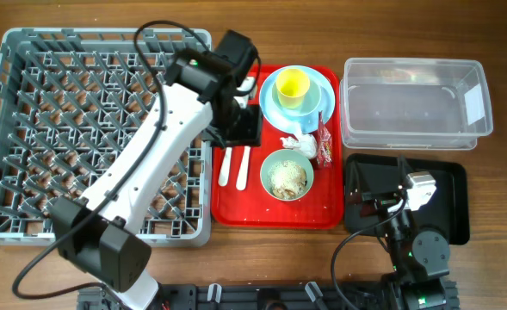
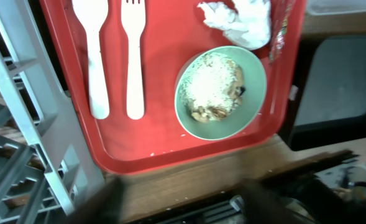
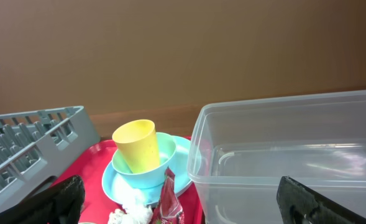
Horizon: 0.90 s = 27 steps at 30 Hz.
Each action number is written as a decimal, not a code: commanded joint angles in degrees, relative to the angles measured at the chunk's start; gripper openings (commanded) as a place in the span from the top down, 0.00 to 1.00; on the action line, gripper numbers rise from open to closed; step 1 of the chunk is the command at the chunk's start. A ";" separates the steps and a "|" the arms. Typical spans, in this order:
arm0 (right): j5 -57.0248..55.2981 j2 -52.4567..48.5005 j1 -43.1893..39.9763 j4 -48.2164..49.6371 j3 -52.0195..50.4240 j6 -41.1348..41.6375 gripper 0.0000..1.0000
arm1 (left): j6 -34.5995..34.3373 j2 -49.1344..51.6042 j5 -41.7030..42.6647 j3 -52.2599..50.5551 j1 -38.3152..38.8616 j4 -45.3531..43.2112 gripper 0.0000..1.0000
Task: Sort waste into correct bins and load items into the dishwasher rack
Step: 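Move the left gripper over the red tray to the white fork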
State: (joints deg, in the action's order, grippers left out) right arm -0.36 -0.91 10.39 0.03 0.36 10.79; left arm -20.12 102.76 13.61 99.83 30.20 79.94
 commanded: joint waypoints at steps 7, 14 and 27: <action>0.66 0.11 -0.31 0.33 -0.07 -0.13 0.00 | -1.57 2.05 -3.41 -0.94 1.20 -2.47 0.75; 0.66 0.11 -0.31 0.33 -0.07 -0.11 0.00 | -1.16 2.03 -3.48 -0.94 1.05 -5.22 0.66; 0.66 0.11 -0.31 0.33 -0.07 -0.13 0.00 | -7.41 2.27 -11.98 -16.90 3.34 -16.22 0.78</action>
State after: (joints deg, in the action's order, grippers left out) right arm -0.36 -0.91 10.39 0.03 0.36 10.79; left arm -25.04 104.49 4.05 87.53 33.54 66.85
